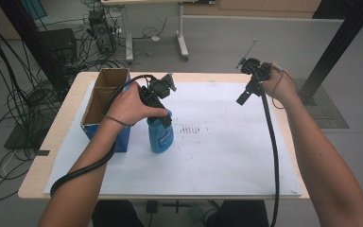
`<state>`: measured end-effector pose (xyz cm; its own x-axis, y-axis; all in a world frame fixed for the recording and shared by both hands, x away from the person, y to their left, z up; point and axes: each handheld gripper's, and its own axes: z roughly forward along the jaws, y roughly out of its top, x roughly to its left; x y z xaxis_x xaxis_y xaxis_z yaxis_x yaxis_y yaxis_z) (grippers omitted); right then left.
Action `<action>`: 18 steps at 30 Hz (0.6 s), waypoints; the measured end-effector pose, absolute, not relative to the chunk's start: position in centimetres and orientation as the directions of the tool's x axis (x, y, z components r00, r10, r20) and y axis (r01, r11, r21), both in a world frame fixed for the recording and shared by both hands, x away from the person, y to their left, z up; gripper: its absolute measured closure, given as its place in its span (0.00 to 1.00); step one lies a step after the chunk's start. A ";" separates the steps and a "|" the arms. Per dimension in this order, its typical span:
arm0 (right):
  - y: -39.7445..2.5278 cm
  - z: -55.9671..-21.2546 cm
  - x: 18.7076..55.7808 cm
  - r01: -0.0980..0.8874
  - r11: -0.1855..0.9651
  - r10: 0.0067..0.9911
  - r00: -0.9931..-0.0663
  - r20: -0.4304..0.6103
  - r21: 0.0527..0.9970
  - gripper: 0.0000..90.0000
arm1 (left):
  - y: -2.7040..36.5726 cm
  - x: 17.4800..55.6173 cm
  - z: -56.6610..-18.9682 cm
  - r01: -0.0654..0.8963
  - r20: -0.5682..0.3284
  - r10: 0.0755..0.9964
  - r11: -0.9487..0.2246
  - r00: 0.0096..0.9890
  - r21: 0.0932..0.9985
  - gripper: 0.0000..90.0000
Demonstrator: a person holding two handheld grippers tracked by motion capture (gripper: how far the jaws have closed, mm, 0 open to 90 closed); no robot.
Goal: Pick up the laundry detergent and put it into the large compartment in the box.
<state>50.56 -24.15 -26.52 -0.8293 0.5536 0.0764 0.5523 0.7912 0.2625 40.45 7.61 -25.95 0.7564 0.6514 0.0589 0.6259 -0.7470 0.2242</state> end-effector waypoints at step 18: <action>-24.0 -27.0 50.6 0.550 0.795 0.551 -0.831 0.075 0.256 0.10 | 8.2 40.2 -28.2 0.652 0.041 0.680 -0.717 0.732 0.248 0.08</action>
